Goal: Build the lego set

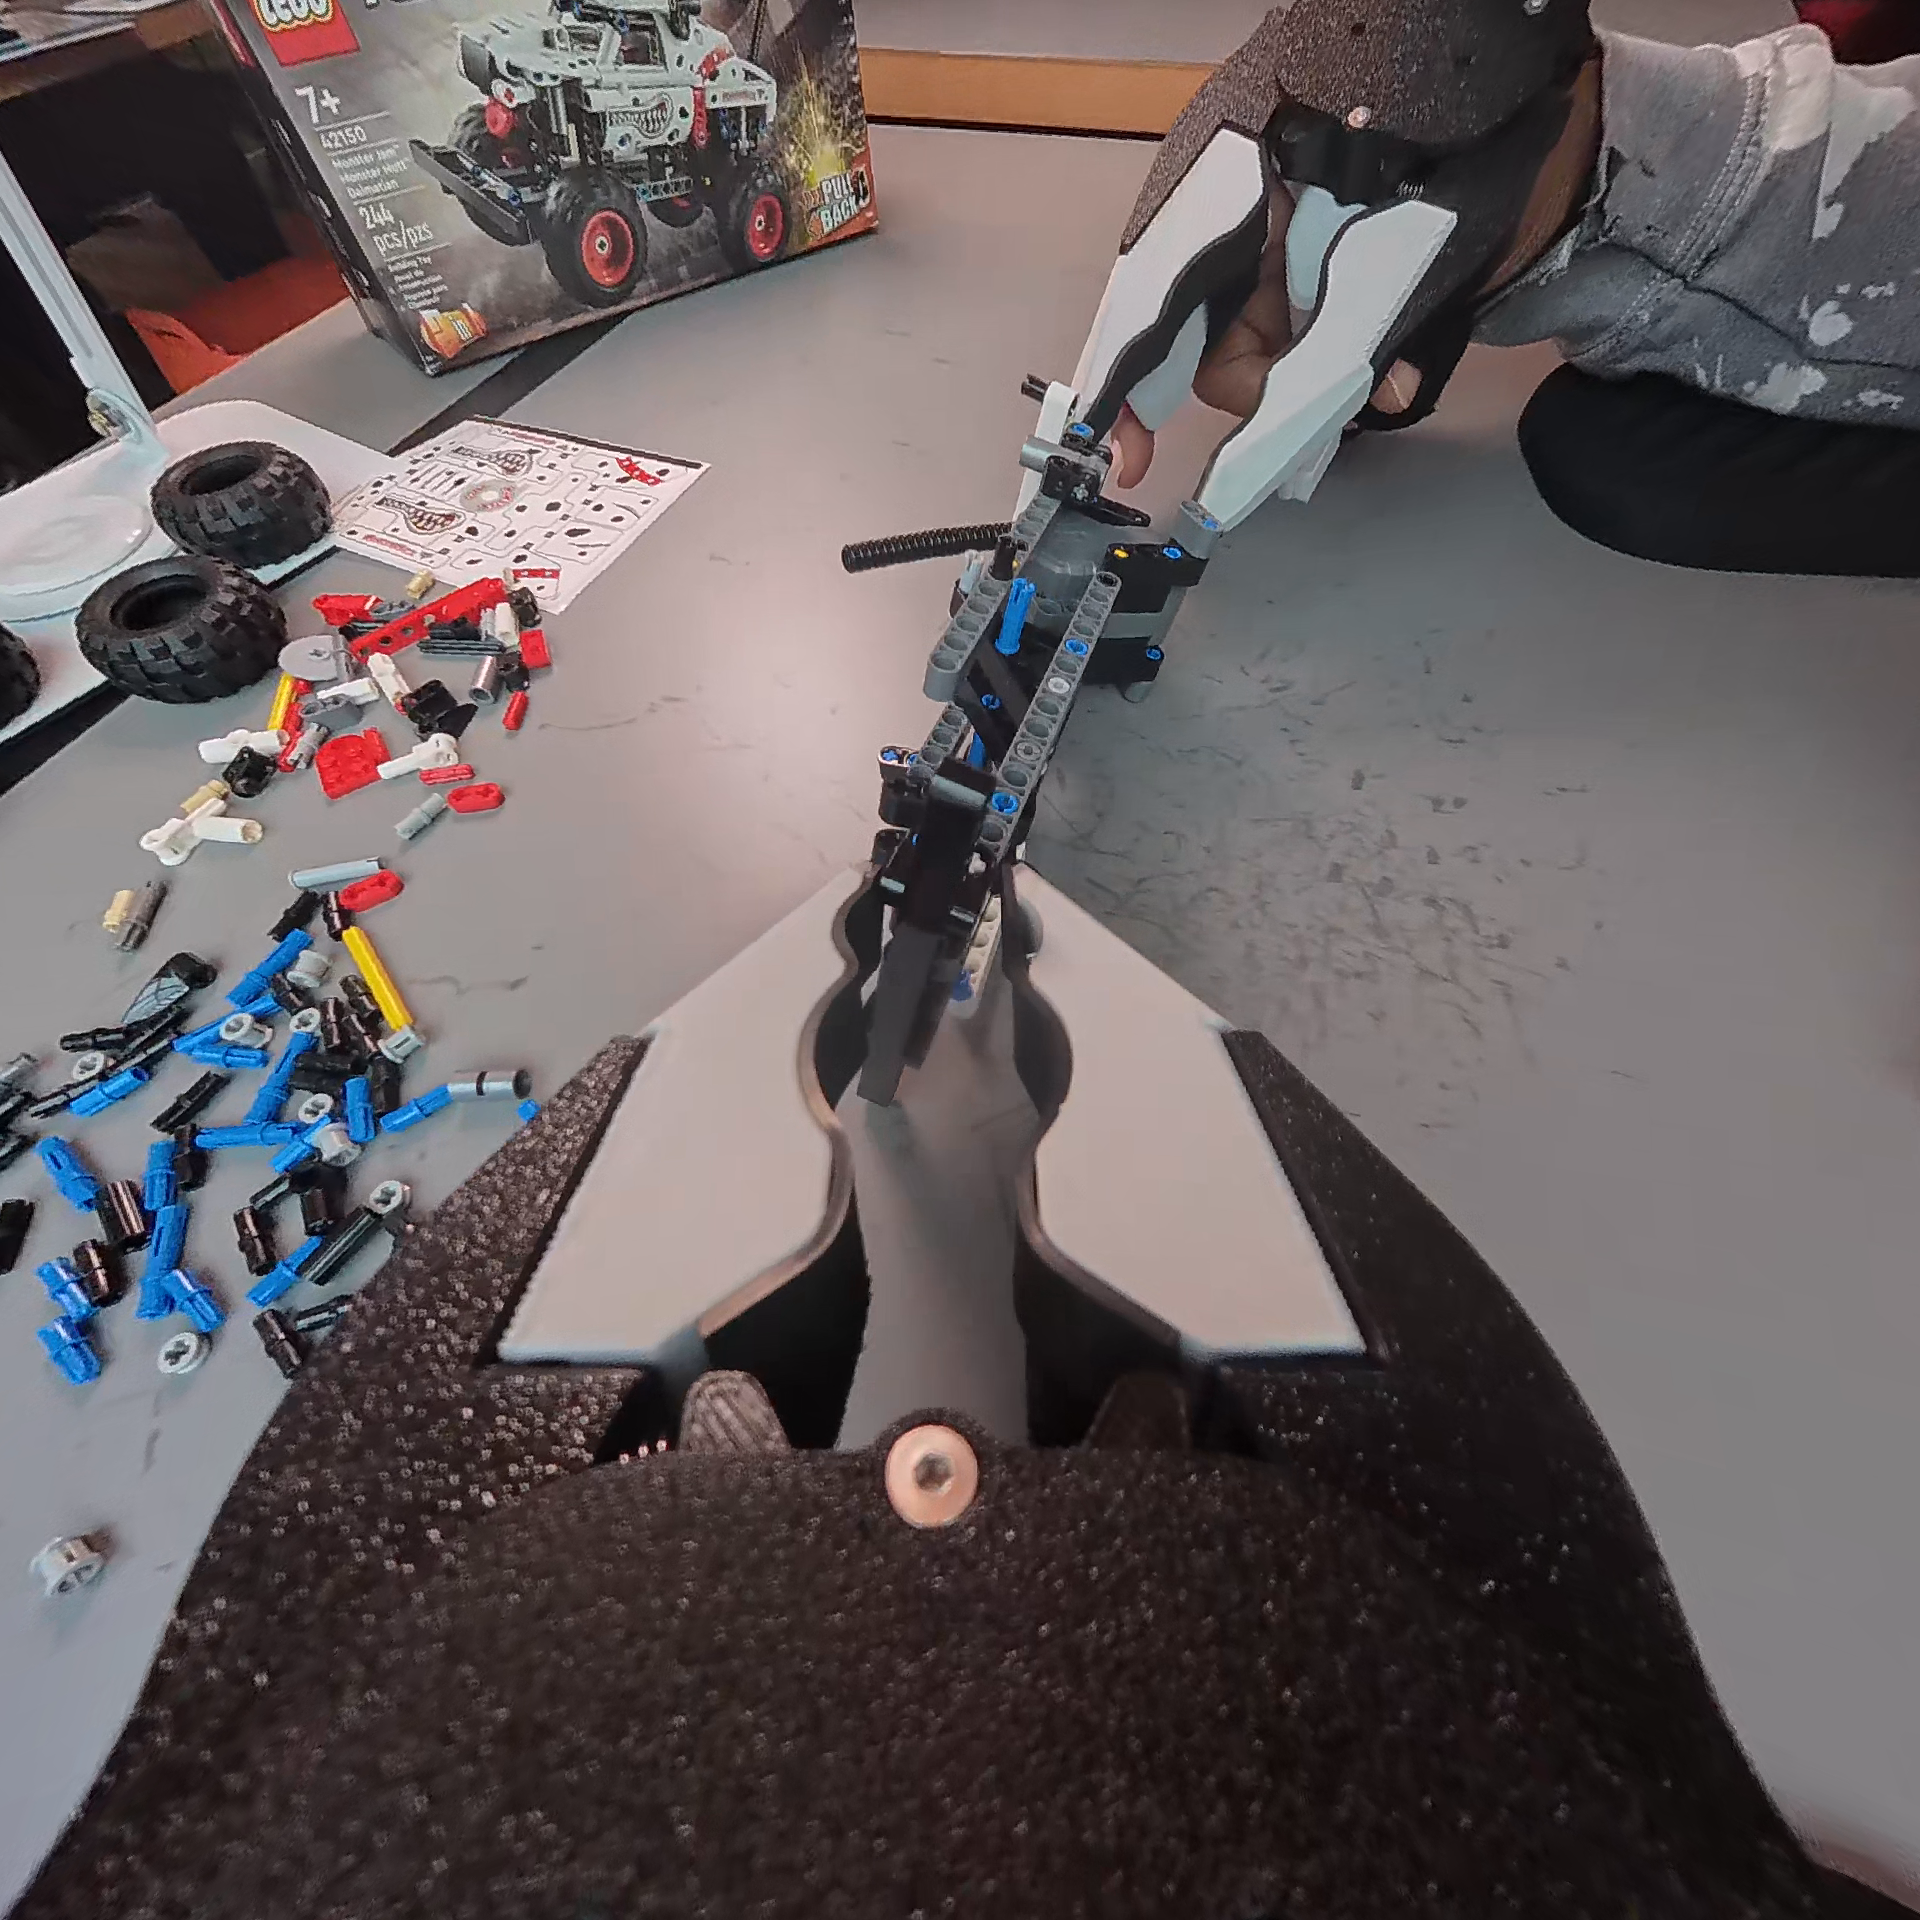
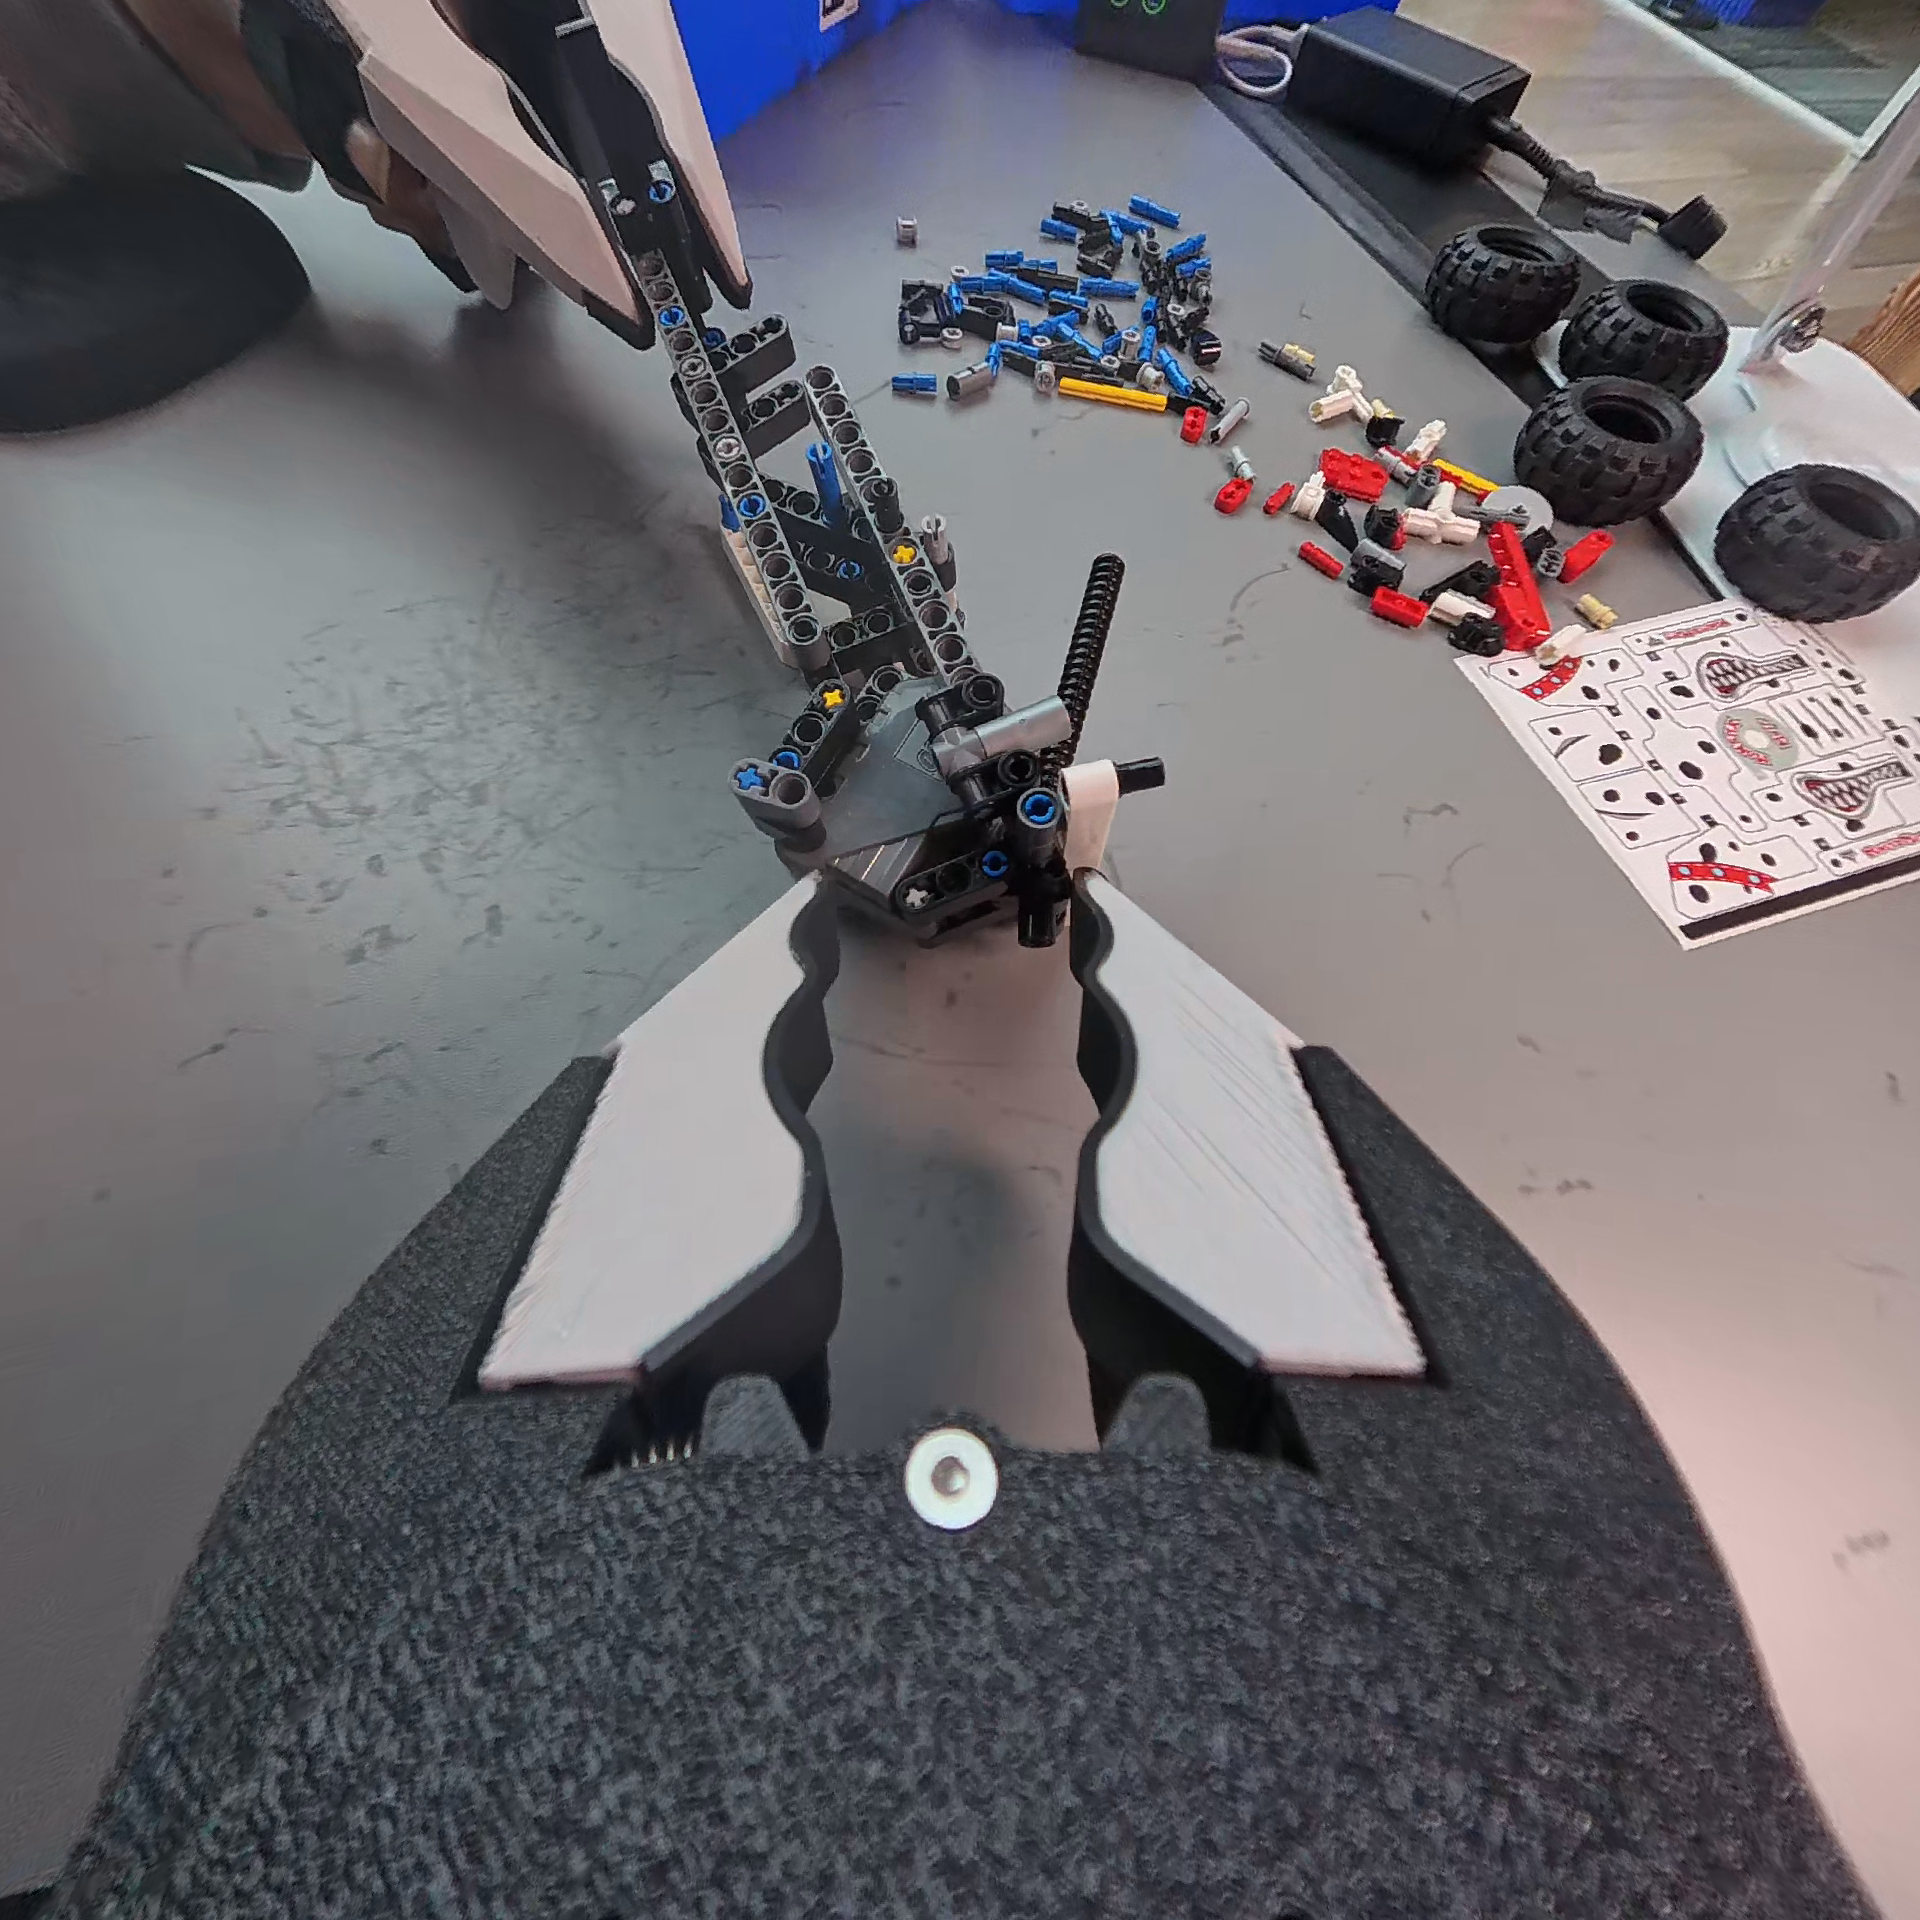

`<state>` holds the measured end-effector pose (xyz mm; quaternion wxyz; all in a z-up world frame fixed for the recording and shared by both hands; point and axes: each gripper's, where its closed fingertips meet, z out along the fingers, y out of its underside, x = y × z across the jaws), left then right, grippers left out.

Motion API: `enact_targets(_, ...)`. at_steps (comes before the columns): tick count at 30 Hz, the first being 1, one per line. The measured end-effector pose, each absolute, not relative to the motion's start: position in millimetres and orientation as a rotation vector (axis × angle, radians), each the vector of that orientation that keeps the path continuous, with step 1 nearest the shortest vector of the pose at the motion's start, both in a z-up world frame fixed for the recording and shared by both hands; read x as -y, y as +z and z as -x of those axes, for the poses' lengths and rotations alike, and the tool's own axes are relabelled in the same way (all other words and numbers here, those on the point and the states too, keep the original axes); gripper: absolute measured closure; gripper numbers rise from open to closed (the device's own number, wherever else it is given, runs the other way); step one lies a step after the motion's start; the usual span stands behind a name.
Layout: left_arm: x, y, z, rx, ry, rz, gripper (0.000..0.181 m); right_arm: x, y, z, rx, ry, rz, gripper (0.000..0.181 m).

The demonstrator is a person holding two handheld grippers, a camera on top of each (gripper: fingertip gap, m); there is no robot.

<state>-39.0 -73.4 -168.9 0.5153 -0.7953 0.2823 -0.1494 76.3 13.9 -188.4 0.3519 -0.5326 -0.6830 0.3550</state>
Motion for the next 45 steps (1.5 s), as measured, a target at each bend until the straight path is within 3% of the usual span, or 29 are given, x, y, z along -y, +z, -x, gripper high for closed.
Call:
enact_targets(9, 81, -166, 38, -0.727, -0.381, 1.9, 0.155, -7, -189, -79, 1.799, 0.932, 1.355, 0.138)
enact_targets(16, 84, -161, 42, -0.723, -0.414, 1.899, 0.15, -3, -180, -67, 1.738, 1.046, 1.446, 0.099)
enact_targets(22, 88, -173, 35, -0.821, -0.341, 1.923, 0.16, 3, -191, -54, 1.848, 0.807, 1.305, 0.106)
enact_targets(25, 97, -172, 29, -0.844, -0.457, 1.922, 0.144, 2, -187, -54, 1.843, 0.633, 1.088, 0.106)
enact_targets(30, 104, -161, 23, -0.775, -0.653, 1.893, 0.136, 9, -184, -66, 1.852, 0.289, 0.724, 0.118)
enact_targets(35, 110, -184, 16, -0.883, -0.596, 1.984, 0.141, 36, -183, -78, 1.932, 0.451, 0.742, 0.123)
enact_targets(42, 106, -181, 23, -0.864, -0.563, 1.983, 0.144, 41, -139, -86, 1.746, 0.988, 1.015, 0.108)
enact_targets(45, 97, -173, 38, -0.769, -0.536, 1.97, 0.139, 22, -155, -86, 1.745, 0.971, 1.179, 0.091)
